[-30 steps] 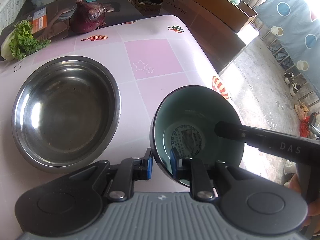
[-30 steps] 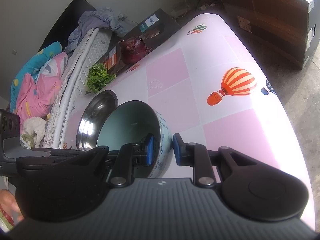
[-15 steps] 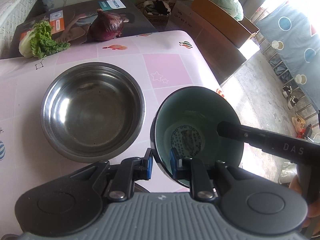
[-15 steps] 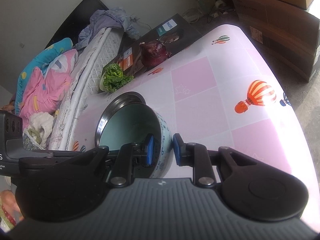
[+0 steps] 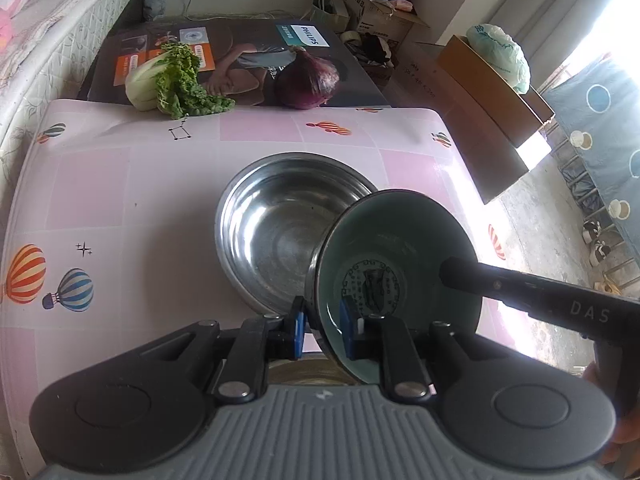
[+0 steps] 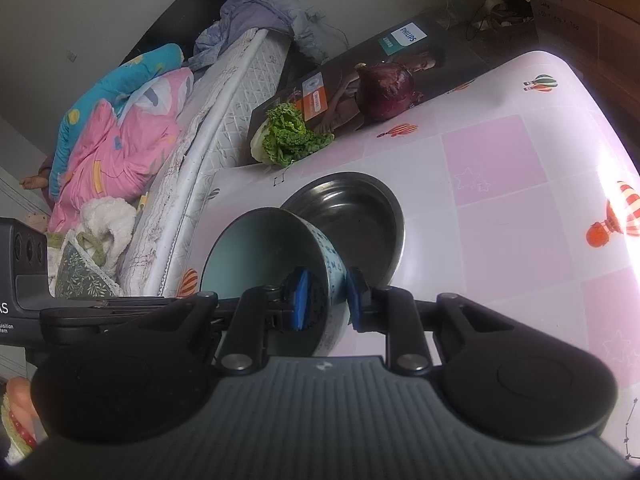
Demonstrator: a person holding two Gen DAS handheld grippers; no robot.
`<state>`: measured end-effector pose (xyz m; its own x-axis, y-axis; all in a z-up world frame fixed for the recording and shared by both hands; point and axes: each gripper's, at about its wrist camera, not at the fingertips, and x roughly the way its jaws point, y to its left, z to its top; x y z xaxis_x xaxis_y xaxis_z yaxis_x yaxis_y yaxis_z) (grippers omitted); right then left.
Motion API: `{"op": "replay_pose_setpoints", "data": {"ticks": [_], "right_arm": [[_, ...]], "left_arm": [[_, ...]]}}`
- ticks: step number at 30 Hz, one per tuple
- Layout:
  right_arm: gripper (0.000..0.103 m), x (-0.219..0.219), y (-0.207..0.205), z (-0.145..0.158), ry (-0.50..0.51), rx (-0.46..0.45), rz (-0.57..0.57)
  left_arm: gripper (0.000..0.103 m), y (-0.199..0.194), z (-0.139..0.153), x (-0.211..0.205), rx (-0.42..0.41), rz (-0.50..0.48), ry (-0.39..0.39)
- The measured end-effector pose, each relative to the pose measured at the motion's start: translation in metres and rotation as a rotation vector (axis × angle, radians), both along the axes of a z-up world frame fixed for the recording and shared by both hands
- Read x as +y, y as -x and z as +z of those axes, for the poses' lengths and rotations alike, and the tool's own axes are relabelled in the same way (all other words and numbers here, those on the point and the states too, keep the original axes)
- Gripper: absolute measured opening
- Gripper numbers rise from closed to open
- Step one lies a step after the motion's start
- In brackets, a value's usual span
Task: Organize plates and bowls
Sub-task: 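Lower the green bowl into the stainless bowls and open both grippers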
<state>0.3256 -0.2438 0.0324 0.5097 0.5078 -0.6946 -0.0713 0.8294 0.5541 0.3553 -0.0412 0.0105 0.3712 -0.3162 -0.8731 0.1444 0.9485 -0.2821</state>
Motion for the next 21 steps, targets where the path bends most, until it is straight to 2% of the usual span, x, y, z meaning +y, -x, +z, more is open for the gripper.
{"op": "replay_pose_setpoints", "data": {"ticks": [8,21], "right_arm": [[0.02,0.03,-0.041,-0.019,-0.012,0.03,0.022],[0.02,0.02,-0.081,-0.072,-0.018,0.113,-0.01]], "left_arm": [[0.018,-0.026,-0.012,0.025,0.0,0.057,-0.013],[0.018,-0.064,-0.049,0.015,0.04,0.043,-0.017]]}}
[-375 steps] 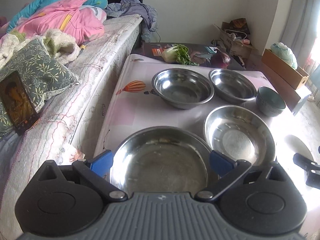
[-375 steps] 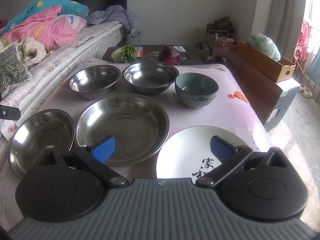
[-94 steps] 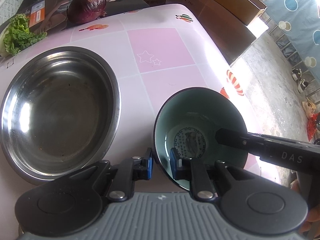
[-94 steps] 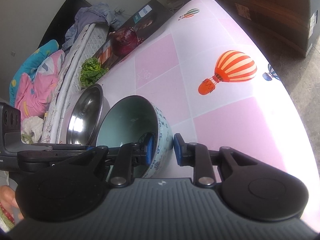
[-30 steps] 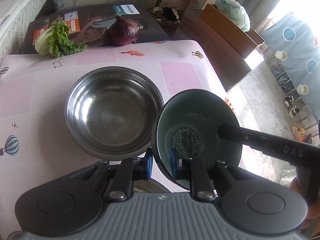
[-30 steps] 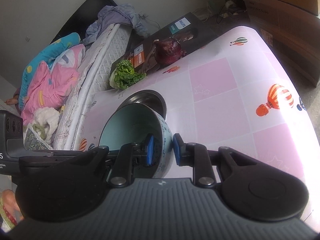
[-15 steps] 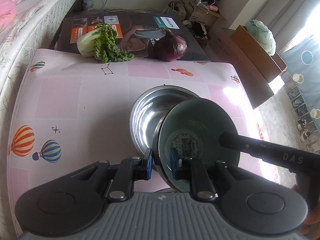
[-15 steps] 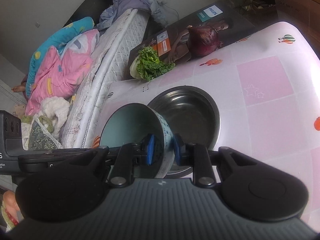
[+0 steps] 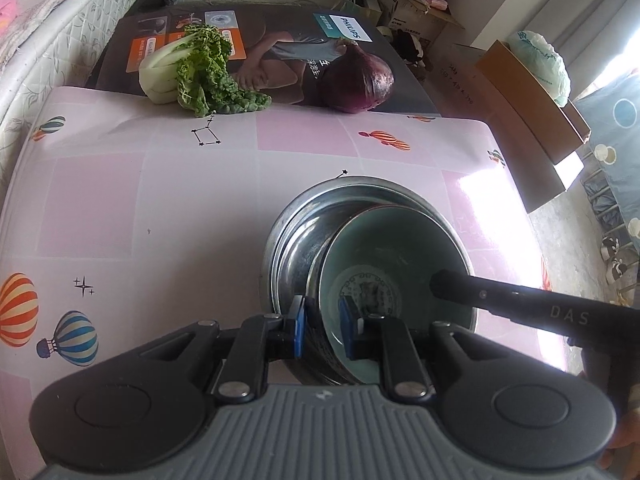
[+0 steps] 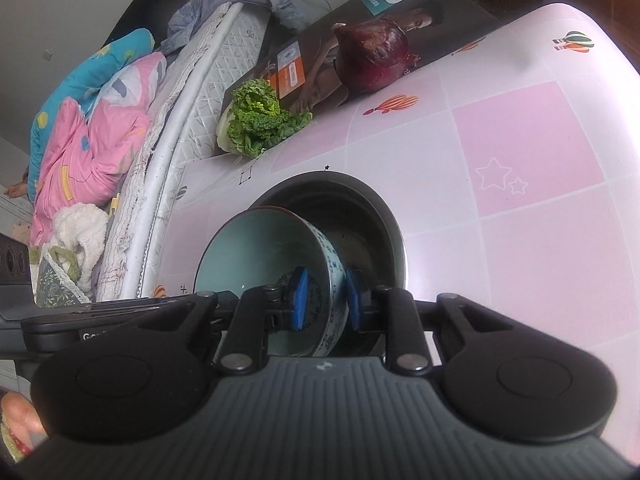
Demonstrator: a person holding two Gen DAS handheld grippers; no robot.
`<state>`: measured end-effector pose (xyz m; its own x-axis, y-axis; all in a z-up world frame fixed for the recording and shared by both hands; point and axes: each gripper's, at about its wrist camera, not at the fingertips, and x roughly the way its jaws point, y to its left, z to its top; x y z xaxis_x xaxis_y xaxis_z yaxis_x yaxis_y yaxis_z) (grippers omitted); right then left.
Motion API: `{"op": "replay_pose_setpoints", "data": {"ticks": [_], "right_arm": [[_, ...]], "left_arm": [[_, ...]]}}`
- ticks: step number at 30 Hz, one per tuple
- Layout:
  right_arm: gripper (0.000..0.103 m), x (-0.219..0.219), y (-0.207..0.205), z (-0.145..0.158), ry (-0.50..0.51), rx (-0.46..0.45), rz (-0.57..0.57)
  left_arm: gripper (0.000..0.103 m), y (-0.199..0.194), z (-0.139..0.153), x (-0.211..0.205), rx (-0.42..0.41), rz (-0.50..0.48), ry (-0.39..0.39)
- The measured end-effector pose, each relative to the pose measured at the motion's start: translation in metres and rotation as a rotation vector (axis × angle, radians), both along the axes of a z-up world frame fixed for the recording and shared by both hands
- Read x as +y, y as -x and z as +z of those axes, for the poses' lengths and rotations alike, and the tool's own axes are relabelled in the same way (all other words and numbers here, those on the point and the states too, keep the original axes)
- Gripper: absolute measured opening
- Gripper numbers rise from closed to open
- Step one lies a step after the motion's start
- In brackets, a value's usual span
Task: Organize plates and bowls
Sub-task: 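Lower the green bowl into the stainless bowls and open both grippers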
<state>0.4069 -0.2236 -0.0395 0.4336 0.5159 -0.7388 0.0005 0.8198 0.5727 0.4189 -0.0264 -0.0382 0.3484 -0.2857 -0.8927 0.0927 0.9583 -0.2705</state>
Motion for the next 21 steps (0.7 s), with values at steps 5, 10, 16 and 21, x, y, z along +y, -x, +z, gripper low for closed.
{"op": "replay_pose_setpoints", "data": {"ticks": [5,10,16,21], "right_arm": [[0.02,-0.003,-0.006,-0.014,-0.025,0.002,-0.014],[0.024,-0.008,-0.007,-0.013,-0.057,-0.007,-0.038],[0.039,-0.022,0.007,0.003,-0.147,-0.055,-0.073],[0.041,-0.043,0.043,0.031,-0.22,-0.121,-0.122]], "left_arm": [[0.019,-0.003,-0.005,-0.001,-0.019,0.0,-0.015],[0.025,-0.001,0.003,0.003,-0.065,-0.002,0.016],[0.06,0.02,0.037,0.009,-0.193,0.031,-0.011],[0.073,0.058,0.076,0.022,-0.297,0.032,0.001]]}}
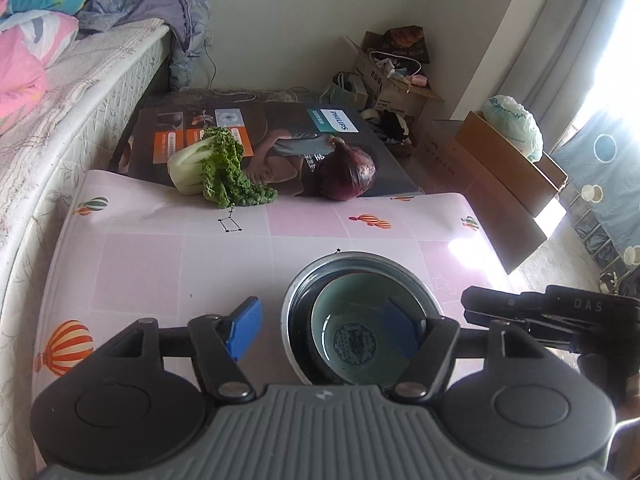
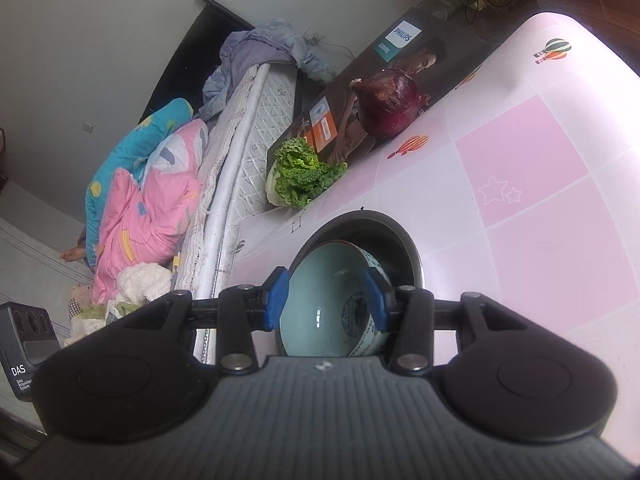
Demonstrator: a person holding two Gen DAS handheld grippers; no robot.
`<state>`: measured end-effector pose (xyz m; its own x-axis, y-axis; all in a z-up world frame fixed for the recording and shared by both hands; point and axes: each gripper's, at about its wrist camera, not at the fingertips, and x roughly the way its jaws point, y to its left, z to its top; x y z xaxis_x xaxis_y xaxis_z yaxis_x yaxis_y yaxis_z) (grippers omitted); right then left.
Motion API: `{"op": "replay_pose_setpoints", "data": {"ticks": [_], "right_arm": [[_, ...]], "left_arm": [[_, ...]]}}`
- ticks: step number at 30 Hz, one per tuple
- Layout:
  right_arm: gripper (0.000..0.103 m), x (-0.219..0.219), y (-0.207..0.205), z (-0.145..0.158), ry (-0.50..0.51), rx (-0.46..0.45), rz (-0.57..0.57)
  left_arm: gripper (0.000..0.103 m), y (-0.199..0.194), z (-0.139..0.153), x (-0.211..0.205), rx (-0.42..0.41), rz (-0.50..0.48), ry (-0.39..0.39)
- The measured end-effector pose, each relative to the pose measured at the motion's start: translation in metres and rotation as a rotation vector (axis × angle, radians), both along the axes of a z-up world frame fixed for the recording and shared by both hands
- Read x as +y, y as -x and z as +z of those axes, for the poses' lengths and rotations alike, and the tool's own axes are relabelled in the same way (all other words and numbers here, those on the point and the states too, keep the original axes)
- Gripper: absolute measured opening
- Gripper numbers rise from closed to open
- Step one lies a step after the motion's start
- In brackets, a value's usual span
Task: Organize plates and bowls
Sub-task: 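Lower the green bowl into the stainless bowls and open both grippers, then move both grippers toward the large stainless plates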
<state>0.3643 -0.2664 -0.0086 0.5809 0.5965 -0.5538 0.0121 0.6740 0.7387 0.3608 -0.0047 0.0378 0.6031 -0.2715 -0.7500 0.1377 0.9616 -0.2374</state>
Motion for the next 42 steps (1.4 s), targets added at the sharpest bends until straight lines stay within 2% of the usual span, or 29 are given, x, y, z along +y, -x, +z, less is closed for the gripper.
{"op": "replay_pose_setpoints", "data": {"ticks": [2,6,10,12,16,20,22,27,33,42], "right_arm": [[0.042,-0.005,0.024,0.015,-0.003,-0.035,-0.009],[0.042,-0.009,0.079,0.044,0.029,-0.097,-0.021],[0.043,-0.003,0.141,0.065,0.093,-0.161,-0.032],[0.044,0.003,0.169,0.071,0.127,-0.185,-0.041],[0.044,0.023,0.221,0.075,0.214,-0.231,-0.055],[0.044,0.05,0.265,0.067,0.266,-0.246,-0.045],[0.044,0.066,0.284,0.061,0.276,-0.244,-0.028],[0.044,0.107,0.308,0.039,0.306,-0.215,0.016],[0.044,0.145,0.32,0.018,0.345,-0.185,0.065],[0.044,0.171,0.321,-0.006,0.315,-0.13,0.103]], "left_arm": [[0.087,0.022,0.016,0.006,-0.047,-0.005,-0.003],[0.093,0.075,0.042,0.021,-0.136,-0.021,-0.019],[0.098,0.129,0.052,0.04,-0.176,-0.013,-0.004],[0.099,0.156,0.052,0.049,-0.176,-0.017,-0.006],[0.103,0.209,0.04,0.064,-0.194,0.008,-0.065],[0.103,0.254,0.02,0.081,-0.188,0.064,-0.115],[0.103,0.274,0.009,0.092,-0.176,0.097,-0.11],[0.103,0.306,-0.018,0.118,-0.117,0.156,-0.061],[0.103,0.322,-0.045,0.142,-0.058,0.175,-0.031],[0.103,0.328,-0.071,0.148,-0.078,0.186,-0.112]]}}
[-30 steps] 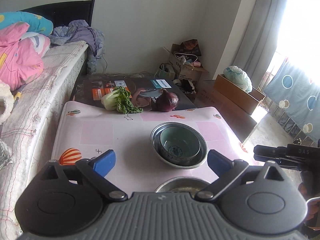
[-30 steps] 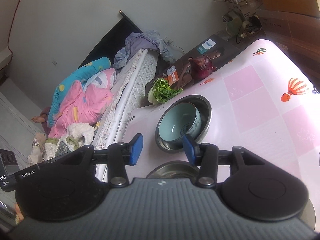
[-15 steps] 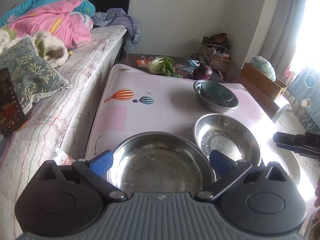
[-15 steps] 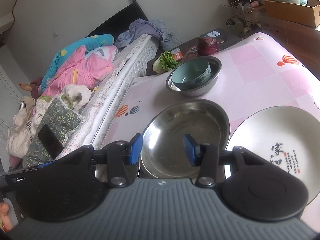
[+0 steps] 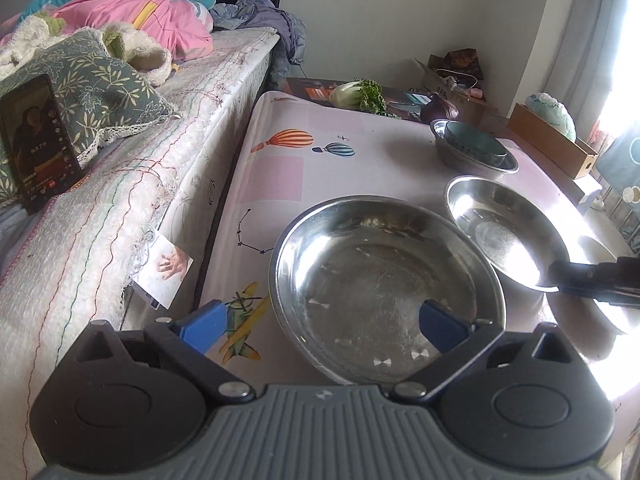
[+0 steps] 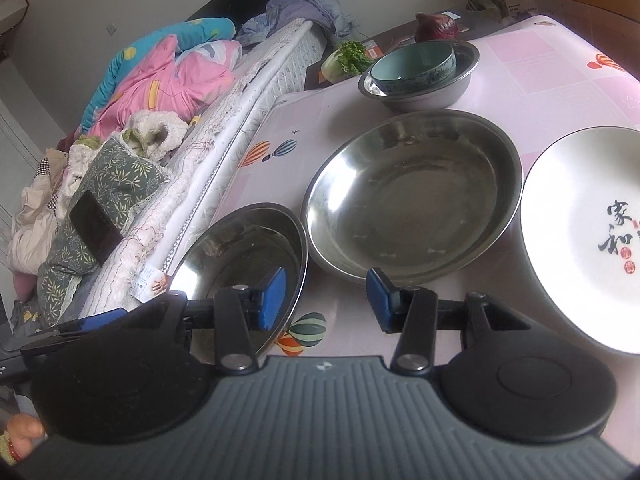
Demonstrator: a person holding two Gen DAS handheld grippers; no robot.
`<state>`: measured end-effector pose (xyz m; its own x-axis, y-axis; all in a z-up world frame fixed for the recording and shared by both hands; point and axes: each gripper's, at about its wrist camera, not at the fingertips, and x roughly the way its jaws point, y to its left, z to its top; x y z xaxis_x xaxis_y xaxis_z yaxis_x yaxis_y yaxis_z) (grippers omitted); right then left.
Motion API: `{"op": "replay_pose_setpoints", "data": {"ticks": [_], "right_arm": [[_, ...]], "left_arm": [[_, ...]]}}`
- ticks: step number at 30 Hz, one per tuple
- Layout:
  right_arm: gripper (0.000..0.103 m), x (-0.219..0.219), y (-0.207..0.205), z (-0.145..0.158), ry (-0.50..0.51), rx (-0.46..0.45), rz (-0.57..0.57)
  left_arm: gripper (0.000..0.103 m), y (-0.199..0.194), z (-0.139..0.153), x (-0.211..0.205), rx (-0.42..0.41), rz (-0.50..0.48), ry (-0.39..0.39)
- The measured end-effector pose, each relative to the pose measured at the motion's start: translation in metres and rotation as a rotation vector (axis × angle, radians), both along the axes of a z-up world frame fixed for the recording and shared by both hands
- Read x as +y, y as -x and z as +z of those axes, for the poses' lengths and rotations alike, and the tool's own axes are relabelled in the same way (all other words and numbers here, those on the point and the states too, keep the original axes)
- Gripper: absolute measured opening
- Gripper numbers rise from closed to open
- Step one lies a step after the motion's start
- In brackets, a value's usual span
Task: Organize plates and bowls
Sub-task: 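Move both grippers toward the large stainless plates, then grasp the rim of a large stainless plate with both grippers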
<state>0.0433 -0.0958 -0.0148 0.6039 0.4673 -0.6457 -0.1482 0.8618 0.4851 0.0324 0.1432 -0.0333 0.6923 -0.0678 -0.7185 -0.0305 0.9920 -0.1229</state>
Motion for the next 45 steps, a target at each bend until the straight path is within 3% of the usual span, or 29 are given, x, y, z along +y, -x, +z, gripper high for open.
{"op": "replay_pose_setpoints", "data": {"ticks": [5,10,15,20,25,33,45], "right_arm": [[0.044,0.018,-0.006,-0.01,-0.014,0.027,0.031],[0.044,0.031,-0.014,-0.019,-0.029,0.052,0.029],[0.044,0.041,-0.022,-0.027,-0.022,0.071,0.03],[0.042,0.047,-0.029,-0.036,-0.012,0.096,0.033],[0.024,0.05,-0.034,-0.038,-0.037,0.108,0.06],[0.023,0.045,-0.024,-0.032,-0.023,0.121,0.097],[0.025,0.013,0.009,-0.024,-0.012,0.15,0.108]], "left_arm": [[0.103,-0.003,-0.015,0.001,0.009,0.016,-0.036],[0.102,-0.008,-0.02,0.007,0.001,0.021,-0.02],[0.091,-0.021,-0.025,0.011,0.021,0.038,-0.017],[0.062,-0.035,-0.032,0.016,0.078,0.051,0.009],[0.03,-0.037,-0.035,0.014,0.113,0.024,0.029],[0.028,-0.022,-0.032,0.002,0.145,-0.016,0.026],[0.029,0.016,-0.028,-0.019,0.201,-0.125,0.101]]}}
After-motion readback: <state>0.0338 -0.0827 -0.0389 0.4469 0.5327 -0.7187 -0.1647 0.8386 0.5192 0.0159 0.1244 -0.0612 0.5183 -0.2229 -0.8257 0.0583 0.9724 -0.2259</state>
